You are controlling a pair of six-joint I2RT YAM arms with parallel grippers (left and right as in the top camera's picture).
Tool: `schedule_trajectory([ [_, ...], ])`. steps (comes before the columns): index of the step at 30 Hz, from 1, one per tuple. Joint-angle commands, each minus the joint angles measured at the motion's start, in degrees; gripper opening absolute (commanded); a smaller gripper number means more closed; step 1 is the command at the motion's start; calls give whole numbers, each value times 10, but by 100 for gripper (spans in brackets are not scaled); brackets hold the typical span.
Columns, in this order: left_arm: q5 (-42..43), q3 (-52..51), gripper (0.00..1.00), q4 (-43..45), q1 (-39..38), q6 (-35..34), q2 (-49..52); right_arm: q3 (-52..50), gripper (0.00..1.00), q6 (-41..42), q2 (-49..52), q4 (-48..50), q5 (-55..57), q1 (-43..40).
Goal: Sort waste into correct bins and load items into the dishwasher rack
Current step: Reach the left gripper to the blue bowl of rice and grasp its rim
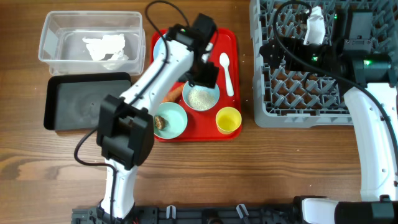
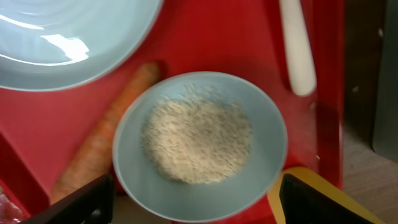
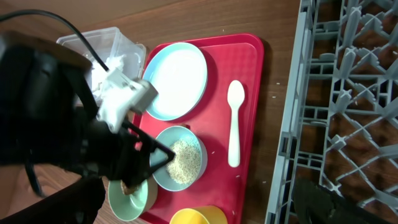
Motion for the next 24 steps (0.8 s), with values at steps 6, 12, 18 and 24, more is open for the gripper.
schedule_trajectory([
  [6, -16, -3, 85, 38, -92, 10, 24, 4, 100, -12, 6, -10, 5, -1],
  [12, -26, -3, 74, 96, -98, -13, 67, 4, 100, -11, 6, -26, 6, -1],
  [18, -28, -3, 57, 116, -96, -53, 100, 4, 100, -10, 6, -26, 5, -1],
  [24, -35, -3, 34, 118, -96, -56, 116, 4, 100, -11, 6, -26, 6, -2],
])
